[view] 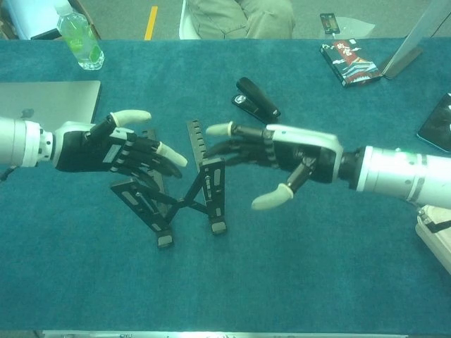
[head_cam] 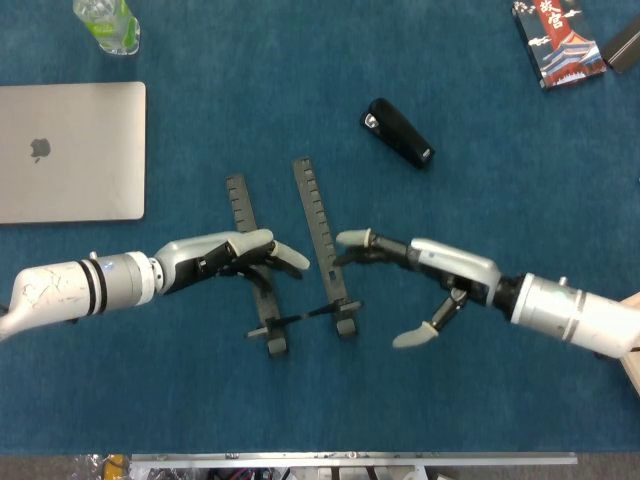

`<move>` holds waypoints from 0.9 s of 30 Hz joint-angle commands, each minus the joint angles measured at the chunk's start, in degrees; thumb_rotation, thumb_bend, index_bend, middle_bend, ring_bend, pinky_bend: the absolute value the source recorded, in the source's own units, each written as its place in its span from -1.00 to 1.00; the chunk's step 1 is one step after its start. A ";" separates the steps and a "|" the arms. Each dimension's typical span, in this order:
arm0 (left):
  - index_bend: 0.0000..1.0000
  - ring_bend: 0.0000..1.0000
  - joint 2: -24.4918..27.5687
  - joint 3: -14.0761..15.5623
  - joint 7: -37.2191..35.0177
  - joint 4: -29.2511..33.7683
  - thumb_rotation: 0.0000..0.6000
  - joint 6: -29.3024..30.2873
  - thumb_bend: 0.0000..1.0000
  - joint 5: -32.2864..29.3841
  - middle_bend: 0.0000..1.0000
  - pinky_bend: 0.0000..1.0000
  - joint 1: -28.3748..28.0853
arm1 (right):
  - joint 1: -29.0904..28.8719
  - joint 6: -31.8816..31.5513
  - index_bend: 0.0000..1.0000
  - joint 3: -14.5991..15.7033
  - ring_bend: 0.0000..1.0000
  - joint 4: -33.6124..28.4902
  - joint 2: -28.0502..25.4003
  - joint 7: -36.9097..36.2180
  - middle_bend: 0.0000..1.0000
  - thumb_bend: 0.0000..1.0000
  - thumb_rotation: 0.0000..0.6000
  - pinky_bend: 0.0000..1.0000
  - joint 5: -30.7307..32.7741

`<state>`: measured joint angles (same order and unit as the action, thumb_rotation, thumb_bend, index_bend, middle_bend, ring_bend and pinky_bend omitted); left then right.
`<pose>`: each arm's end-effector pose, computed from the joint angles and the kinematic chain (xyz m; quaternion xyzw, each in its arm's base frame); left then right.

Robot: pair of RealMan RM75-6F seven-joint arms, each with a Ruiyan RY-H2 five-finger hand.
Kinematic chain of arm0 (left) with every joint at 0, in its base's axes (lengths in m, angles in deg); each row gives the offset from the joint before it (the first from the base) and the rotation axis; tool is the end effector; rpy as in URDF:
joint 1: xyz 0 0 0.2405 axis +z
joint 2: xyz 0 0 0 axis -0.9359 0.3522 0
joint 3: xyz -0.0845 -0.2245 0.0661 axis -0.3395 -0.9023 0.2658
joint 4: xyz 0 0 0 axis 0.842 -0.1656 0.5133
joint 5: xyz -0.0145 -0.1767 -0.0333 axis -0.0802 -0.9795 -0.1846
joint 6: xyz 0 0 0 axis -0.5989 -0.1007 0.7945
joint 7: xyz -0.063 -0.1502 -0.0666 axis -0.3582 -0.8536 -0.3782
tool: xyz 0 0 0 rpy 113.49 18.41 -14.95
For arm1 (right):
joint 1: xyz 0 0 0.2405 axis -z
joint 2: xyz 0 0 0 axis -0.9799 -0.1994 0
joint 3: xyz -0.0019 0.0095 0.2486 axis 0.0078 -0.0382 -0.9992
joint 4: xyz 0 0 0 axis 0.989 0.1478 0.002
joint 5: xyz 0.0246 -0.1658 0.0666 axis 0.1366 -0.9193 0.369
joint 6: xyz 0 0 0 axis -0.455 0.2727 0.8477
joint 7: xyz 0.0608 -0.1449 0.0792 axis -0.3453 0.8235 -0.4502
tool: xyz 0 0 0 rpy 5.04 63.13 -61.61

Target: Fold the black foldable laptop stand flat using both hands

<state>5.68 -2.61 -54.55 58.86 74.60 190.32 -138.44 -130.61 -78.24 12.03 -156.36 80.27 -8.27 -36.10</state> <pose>-0.1322 0.2865 0.0238 0.5594 0.8021 0.2025 0.0526 -0.1009 -0.2643 -0.0163 -0.5634 0.7211 -0.3804 0.1338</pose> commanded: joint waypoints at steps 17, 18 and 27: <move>-0.67 -1.00 5.99 -4.74 8.71 3.32 -1.00 0.19 -0.57 -4.87 -0.75 -0.86 3.52 | -1.06 -5.81 -0.98 5.65 -0.94 -8.97 -11.66 -4.40 -0.68 -1.00 1.00 -0.85 -10.54; -0.67 -1.00 6.22 -4.92 9.05 3.44 -1.00 0.25 -0.57 -4.93 -0.76 -0.86 3.73 | -1.27 -6.24 -0.98 6.23 -0.94 -9.22 -12.30 -4.96 -0.68 -1.00 1.00 -0.85 -11.35; -0.67 -1.00 8.06 -7.75 11.91 4.51 -1.00 0.44 -0.57 -6.53 -0.81 -0.93 5.58 | -1.99 -9.40 -0.98 8.66 -0.94 -10.36 -14.83 -6.08 -0.68 -1.00 1.00 -0.85 -15.18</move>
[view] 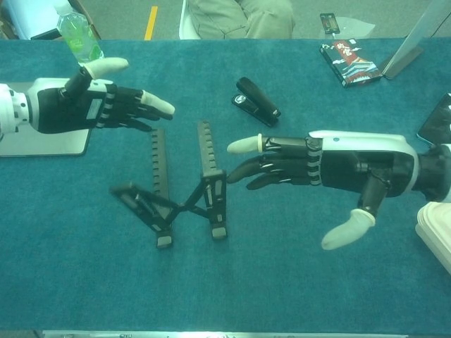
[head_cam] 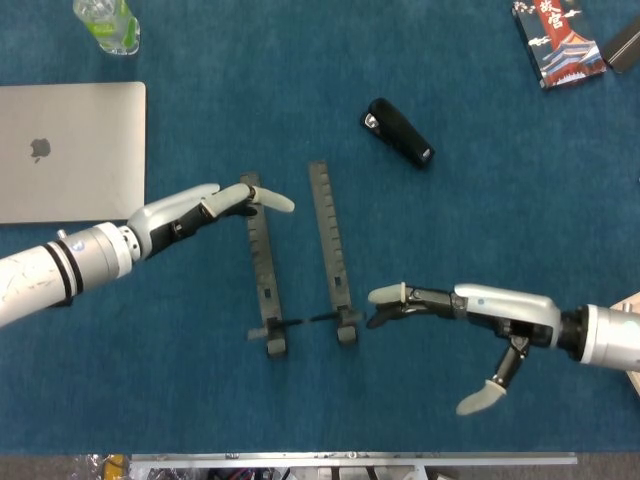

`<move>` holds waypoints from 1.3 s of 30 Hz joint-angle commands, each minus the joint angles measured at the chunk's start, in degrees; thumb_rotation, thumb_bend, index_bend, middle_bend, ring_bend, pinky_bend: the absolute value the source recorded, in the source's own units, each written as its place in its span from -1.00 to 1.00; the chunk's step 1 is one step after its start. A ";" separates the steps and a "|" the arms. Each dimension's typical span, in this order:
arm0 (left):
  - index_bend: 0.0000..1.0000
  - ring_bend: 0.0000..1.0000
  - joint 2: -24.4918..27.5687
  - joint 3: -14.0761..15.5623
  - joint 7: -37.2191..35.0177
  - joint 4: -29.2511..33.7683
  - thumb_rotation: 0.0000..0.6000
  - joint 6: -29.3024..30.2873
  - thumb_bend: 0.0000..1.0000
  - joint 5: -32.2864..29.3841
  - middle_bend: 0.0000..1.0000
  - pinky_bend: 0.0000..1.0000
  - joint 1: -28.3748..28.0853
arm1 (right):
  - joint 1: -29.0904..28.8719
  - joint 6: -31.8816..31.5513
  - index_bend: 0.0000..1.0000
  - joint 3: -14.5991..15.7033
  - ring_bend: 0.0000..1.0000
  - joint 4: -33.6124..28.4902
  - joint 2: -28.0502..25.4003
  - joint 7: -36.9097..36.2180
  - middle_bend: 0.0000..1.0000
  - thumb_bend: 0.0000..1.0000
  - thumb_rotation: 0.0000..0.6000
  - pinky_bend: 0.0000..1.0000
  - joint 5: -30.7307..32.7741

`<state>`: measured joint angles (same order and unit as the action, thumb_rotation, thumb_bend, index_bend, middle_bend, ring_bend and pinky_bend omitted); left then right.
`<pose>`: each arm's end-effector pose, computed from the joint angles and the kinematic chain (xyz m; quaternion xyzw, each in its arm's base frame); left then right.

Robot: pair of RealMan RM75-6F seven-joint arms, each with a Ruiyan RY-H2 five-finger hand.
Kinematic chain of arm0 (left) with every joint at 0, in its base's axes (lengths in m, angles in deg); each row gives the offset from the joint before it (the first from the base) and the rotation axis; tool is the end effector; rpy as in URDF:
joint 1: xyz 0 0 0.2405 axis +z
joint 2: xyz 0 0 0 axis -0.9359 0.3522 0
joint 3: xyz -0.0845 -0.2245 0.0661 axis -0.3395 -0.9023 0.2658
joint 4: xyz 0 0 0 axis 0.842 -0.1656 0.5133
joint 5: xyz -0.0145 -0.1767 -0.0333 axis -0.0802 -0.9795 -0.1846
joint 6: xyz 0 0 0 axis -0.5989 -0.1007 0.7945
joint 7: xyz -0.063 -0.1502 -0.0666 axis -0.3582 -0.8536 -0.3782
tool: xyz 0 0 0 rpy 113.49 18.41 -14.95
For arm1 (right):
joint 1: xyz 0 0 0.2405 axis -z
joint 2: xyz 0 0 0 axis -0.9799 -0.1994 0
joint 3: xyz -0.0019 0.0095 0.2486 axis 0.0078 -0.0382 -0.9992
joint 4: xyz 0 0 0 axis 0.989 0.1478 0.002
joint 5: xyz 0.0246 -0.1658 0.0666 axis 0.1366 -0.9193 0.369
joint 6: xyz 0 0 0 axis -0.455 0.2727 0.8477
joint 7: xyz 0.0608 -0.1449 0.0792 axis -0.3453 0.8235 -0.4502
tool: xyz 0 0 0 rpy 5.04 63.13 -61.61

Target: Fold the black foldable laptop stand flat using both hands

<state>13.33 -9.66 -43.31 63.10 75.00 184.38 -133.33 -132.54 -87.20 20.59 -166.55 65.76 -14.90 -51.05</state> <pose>-0.1266 0.3103 0.0657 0.5659 0.7659 0.3052 0.0042 -0.0995 -0.2202 0.0519 -0.5874 0.7090 -0.3310 0.2067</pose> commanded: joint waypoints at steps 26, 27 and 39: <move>-0.67 -1.00 5.64 -9.07 9.93 1.92 -1.00 0.89 -0.57 -6.36 -0.92 -1.00 8.56 | -1.78 5.38 -0.98 -0.68 -0.94 1.12 4.88 2.94 -0.68 -1.00 1.00 -0.85 3.19; -0.67 -1.00 5.87 -9.36 10.12 2.00 -1.00 1.04 -0.57 -6.41 -0.92 -1.00 8.99 | -1.79 5.97 -0.98 -1.14 -0.94 1.48 5.46 3.29 -0.68 -1.00 1.00 -0.85 3.99; -0.67 -1.00 7.37 -10.46 9.84 1.71 -1.00 0.69 -0.57 -4.52 -0.92 -1.00 11.95 | -1.64 10.62 -0.98 -4.43 -0.94 4.61 9.30 5.67 -0.68 -1.00 1.00 -0.85 10.25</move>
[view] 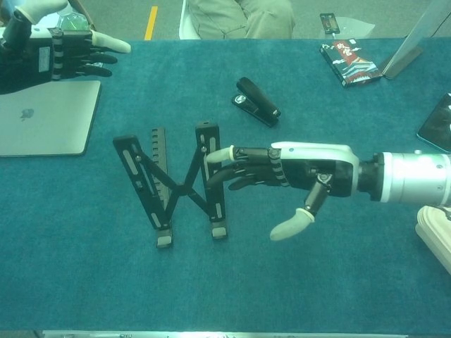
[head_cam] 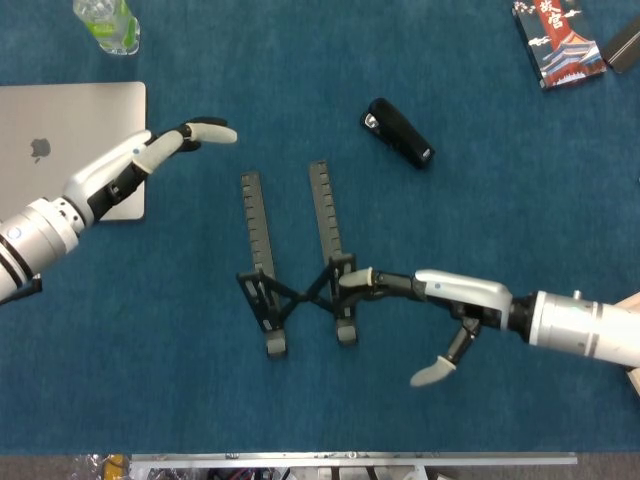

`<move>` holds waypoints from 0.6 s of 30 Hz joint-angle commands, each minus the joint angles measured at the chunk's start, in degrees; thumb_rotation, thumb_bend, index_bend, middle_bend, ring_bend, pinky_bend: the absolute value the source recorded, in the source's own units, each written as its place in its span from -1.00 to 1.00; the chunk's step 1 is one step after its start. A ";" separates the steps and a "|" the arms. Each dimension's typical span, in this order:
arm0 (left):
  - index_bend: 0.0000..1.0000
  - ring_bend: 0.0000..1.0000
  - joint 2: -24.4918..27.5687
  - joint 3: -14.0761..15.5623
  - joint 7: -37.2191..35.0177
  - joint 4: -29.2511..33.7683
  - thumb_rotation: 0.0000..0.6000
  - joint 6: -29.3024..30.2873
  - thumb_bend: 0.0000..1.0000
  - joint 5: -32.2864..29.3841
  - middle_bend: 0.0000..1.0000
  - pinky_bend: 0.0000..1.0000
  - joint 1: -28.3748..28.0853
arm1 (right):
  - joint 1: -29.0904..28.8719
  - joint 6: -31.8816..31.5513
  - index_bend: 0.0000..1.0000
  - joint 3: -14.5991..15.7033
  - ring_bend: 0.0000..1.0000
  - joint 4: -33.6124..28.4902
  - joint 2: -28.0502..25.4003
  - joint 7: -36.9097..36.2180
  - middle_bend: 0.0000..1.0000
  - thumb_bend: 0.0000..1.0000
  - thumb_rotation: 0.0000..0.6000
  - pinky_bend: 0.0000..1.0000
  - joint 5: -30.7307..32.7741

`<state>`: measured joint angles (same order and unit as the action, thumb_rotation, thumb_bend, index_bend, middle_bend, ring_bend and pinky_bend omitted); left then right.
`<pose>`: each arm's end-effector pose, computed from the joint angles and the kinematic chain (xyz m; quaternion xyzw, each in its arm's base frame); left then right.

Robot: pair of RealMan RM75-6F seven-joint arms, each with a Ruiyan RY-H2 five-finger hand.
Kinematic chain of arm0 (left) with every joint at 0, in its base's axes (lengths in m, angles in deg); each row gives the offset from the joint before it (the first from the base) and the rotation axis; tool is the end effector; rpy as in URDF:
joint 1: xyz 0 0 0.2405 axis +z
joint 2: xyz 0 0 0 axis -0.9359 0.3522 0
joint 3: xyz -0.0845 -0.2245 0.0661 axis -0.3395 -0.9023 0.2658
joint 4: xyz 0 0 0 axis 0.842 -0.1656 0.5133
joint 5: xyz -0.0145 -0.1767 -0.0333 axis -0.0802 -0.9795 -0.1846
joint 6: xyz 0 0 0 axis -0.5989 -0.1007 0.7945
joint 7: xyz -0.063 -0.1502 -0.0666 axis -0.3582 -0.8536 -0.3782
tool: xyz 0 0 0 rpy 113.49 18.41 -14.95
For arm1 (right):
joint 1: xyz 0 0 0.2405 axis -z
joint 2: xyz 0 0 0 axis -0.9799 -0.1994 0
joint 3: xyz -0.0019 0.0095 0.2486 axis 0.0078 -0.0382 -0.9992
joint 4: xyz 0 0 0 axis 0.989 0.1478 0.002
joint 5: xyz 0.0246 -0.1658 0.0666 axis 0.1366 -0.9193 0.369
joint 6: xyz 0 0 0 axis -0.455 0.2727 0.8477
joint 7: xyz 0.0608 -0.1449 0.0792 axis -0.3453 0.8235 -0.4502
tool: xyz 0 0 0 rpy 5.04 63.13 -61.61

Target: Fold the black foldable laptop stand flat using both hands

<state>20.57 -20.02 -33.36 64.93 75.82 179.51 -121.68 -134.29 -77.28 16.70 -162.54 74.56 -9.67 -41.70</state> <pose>-0.1492 0.3269 0.1199 -0.5397 -0.7314 -0.4101 0.0751 -0.0981 -0.2407 -0.0009 -0.5994 0.7174 -0.3187 0.1564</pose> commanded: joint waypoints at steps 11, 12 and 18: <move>-0.67 -1.00 0.62 -1.22 0.28 -0.51 -1.00 -0.97 -0.57 1.40 -0.92 -1.00 1.60 | 0.95 0.95 -0.98 -1.72 -0.94 0.67 0.13 1.90 -0.68 -1.00 1.00 -0.85 2.59; -0.67 -1.00 0.70 -1.32 0.54 -0.53 -1.00 -1.21 -0.57 1.37 -0.91 -1.00 1.63 | 1.00 0.71 -0.98 -1.75 -0.94 0.46 -0.19 2.29 -0.68 -1.00 1.00 -0.85 2.41; -0.68 -1.00 1.09 -1.65 7.80 -0.97 0.28 -3.25 -0.57 1.38 -0.89 -1.00 1.99 | 2.20 -0.20 -0.98 -2.79 -0.94 -1.61 -2.59 12.61 -0.68 -1.00 1.00 -0.85 2.15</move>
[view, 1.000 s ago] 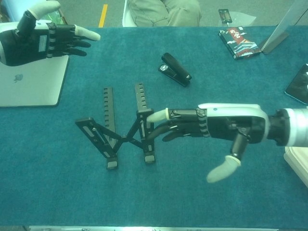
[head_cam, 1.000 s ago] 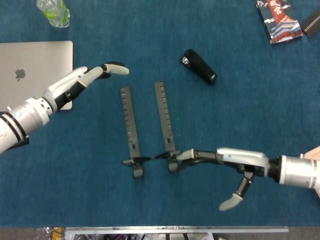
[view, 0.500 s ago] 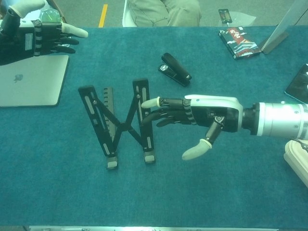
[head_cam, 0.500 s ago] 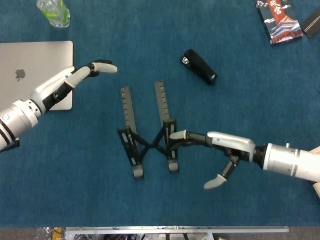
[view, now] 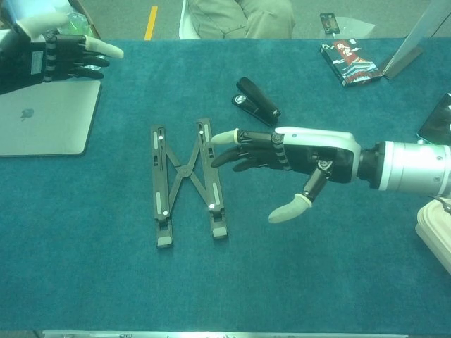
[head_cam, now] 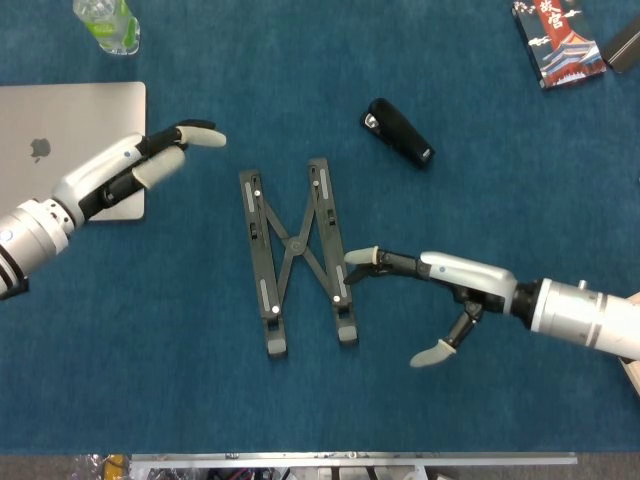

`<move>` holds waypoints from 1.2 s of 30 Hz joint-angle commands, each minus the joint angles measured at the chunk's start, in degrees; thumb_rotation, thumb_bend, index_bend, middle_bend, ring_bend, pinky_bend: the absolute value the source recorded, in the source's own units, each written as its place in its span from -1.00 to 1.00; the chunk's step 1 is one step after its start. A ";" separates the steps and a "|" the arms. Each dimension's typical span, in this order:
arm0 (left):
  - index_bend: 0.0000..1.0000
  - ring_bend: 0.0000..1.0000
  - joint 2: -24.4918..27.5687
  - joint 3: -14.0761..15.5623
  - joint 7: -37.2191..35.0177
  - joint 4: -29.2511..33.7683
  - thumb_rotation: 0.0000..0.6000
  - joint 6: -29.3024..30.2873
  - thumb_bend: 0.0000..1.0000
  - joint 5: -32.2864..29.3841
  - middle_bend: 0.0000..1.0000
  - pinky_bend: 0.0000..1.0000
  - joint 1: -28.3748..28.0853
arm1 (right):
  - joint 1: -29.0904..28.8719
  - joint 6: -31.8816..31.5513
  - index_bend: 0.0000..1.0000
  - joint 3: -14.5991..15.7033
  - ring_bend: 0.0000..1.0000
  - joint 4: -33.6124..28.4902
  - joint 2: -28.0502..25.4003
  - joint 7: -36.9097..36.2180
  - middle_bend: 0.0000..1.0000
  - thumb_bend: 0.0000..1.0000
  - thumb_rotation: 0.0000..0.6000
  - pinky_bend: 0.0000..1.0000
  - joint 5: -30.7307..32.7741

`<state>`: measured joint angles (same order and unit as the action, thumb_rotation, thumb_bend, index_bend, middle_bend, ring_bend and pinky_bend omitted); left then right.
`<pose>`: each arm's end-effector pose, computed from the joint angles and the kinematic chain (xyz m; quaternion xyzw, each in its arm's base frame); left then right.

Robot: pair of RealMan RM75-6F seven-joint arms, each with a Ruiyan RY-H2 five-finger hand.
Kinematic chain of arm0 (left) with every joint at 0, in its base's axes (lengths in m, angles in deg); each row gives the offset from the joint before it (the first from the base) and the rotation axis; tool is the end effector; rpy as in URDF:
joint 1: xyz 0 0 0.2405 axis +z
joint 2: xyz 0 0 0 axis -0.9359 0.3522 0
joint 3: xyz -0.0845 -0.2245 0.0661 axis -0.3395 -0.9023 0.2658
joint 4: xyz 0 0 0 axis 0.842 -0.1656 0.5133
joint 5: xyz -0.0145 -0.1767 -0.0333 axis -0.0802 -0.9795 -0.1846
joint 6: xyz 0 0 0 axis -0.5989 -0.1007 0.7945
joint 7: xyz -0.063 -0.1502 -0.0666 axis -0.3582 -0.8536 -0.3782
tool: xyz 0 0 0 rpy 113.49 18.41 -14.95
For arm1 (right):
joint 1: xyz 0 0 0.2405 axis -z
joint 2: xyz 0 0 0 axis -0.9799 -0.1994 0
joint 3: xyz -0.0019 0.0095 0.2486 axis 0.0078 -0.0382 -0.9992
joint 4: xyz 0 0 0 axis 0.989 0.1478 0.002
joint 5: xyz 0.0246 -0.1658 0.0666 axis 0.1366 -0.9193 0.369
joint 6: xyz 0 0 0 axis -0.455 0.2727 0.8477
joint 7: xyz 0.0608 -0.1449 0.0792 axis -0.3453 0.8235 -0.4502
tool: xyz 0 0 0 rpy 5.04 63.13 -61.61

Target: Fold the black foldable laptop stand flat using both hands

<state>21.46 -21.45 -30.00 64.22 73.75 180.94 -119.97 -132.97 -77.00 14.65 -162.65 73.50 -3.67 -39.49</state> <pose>-0.1588 0.3263 0.1234 -0.5641 -0.7157 -0.3987 0.1030 -0.0998 -0.2527 0.0060 -0.6191 0.6925 -0.3500 0.1209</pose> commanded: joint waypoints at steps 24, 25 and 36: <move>-0.87 -1.00 -13.07 -4.04 71.40 -10.70 1.00 3.65 -0.57 -3.85 -1.00 -1.00 10.29 | 11.20 1.87 -0.98 -7.32 -0.98 -0.70 3.64 64.76 -0.71 -1.00 1.00 -0.85 5.29; -0.88 -1.00 -13.63 -4.12 72.22 -11.15 1.00 3.53 -0.57 -3.74 -1.00 -1.00 10.37 | 11.52 1.55 -0.98 -7.50 -0.98 -0.31 3.97 65.95 -0.72 -1.00 1.00 -0.85 4.98; -0.97 -1.00 -16.74 -5.20 78.55 -11.72 1.00 -0.40 -0.57 -5.99 -1.00 -1.00 10.26 | 14.07 -4.03 -0.98 -10.50 -1.00 5.13 7.92 74.95 -0.83 -1.00 1.00 -0.85 1.32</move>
<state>5.06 -26.48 48.14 52.36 73.77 175.28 -109.64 -119.38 -80.00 4.84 -158.71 80.48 69.89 -37.33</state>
